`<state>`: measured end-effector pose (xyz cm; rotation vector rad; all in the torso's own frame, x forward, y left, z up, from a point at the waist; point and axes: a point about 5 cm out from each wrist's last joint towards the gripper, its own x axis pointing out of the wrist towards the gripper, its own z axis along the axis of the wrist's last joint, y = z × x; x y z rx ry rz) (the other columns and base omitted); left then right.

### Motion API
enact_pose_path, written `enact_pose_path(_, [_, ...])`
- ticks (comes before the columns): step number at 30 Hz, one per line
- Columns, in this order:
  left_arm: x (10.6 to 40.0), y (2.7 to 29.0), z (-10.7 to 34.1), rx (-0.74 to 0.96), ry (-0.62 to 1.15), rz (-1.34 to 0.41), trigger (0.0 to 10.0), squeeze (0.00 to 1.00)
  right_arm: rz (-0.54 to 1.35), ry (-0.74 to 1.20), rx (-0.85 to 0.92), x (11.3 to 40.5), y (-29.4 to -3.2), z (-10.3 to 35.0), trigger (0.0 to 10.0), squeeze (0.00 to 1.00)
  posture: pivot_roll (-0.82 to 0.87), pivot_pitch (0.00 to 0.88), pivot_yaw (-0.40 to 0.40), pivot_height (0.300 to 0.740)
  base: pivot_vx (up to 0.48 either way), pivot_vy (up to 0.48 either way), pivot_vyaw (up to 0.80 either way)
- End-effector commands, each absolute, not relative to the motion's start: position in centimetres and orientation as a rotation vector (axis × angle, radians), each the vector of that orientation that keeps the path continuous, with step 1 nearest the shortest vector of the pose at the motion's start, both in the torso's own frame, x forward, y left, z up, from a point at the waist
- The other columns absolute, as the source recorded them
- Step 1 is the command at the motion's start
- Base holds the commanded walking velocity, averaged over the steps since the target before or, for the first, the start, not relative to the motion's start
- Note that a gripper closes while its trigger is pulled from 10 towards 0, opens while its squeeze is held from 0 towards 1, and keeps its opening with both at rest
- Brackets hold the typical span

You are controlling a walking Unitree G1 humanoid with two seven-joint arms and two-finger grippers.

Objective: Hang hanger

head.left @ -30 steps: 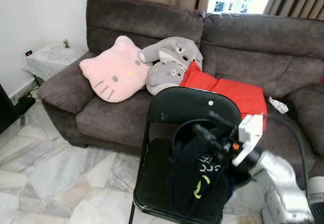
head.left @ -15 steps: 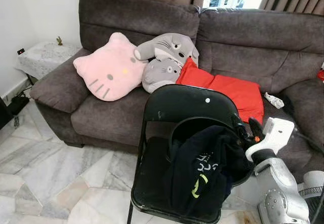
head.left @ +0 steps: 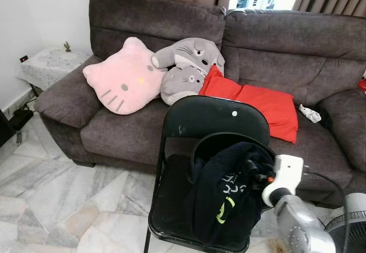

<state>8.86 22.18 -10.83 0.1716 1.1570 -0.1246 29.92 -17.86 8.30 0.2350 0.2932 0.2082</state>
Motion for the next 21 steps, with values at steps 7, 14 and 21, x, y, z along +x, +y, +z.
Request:
enact_pose_path(7, [8.6,21.8,-11.0,0.178,1.162,-0.146,10.0,0.00,0.322,0.276,0.255,28.1,-17.8,9.8,10.0,0.00,-0.07,0.000,-0.036,0.740,0.000,0.000,0.00])
enact_pose_path(14, [8.5,21.8,-11.0,0.186,1.165,-0.157,10.0,0.00,0.294,0.315,0.342,26.8,-18.1,9.6,10.0,0.00,-0.08,0.000,-0.030,0.740,0.000,0.000,0.00])
enact_pose_path(21, [8.5,21.8,-11.0,0.187,1.163,-0.155,10.0,0.00,0.336,0.428,0.318,26.4,-17.9,8.3,10.0,0.00,-0.07,0.000,-0.037,0.740,0.000,0.000,0.00])
